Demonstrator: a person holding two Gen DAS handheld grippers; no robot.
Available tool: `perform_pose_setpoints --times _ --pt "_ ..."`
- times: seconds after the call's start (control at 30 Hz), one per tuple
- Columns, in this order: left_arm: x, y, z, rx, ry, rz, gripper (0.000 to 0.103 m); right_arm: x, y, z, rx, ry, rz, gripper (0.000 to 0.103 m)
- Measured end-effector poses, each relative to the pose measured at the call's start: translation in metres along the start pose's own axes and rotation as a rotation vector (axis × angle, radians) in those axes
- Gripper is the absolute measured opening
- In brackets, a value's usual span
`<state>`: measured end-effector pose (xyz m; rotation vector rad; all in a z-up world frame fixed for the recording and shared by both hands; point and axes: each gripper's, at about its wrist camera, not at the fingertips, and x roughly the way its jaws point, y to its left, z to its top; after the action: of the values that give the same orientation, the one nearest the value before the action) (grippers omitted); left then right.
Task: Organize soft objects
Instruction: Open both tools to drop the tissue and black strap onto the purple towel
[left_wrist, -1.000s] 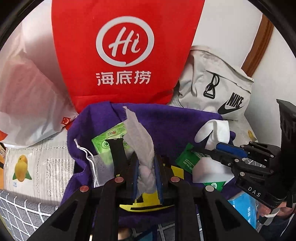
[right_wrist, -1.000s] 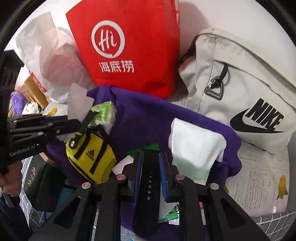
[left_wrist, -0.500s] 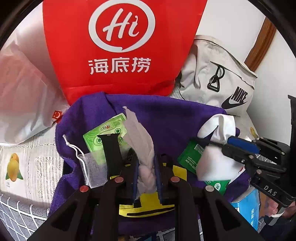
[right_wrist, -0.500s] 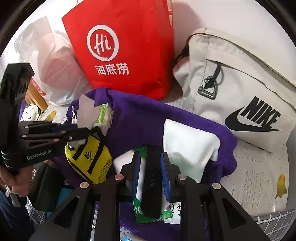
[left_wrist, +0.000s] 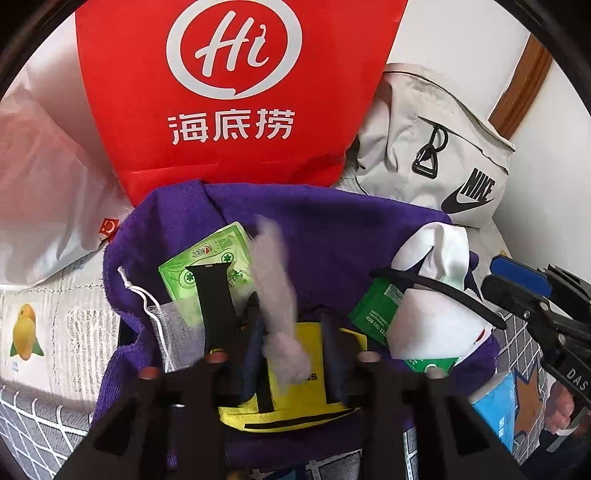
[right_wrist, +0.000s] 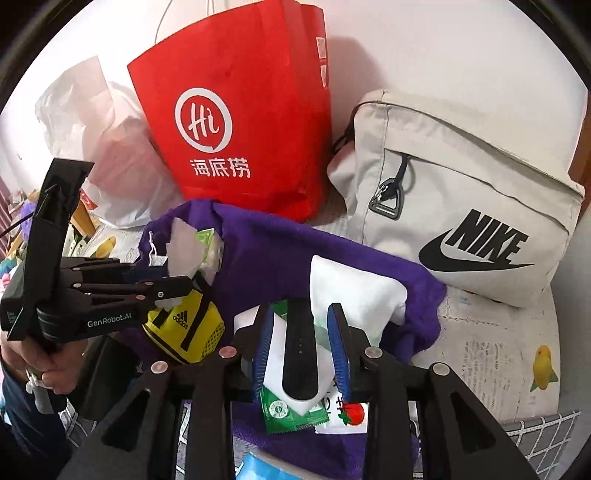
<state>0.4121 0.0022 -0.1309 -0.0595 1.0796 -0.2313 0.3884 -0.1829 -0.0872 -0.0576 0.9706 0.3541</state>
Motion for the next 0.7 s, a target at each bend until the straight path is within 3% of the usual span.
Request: perform_pose_setpoints --times 0.07,0.13,0.3,0.7 --pt "-0.005 -0.001 0.000 0.005 -0.010 0.002 0.045 -0.002 0.000 -0.002 0.001 0.001 -0.002 0.030" --pt "-0.012 -0.004 -0.001 0.012 -0.022 0.011 0.055 -0.005 0.001 -0.004 0.007 0.000 0.001 0.031" --pt "-0.030 -0.011 -0.005 0.032 -0.048 0.041 0.069 -0.013 0.004 -0.010 0.013 -0.009 -0.005 0.041" --pt "-0.078 -0.016 -0.025 0.022 -0.099 0.090 0.077 -0.039 0.010 -0.026 0.045 -0.023 -0.032 0.055"
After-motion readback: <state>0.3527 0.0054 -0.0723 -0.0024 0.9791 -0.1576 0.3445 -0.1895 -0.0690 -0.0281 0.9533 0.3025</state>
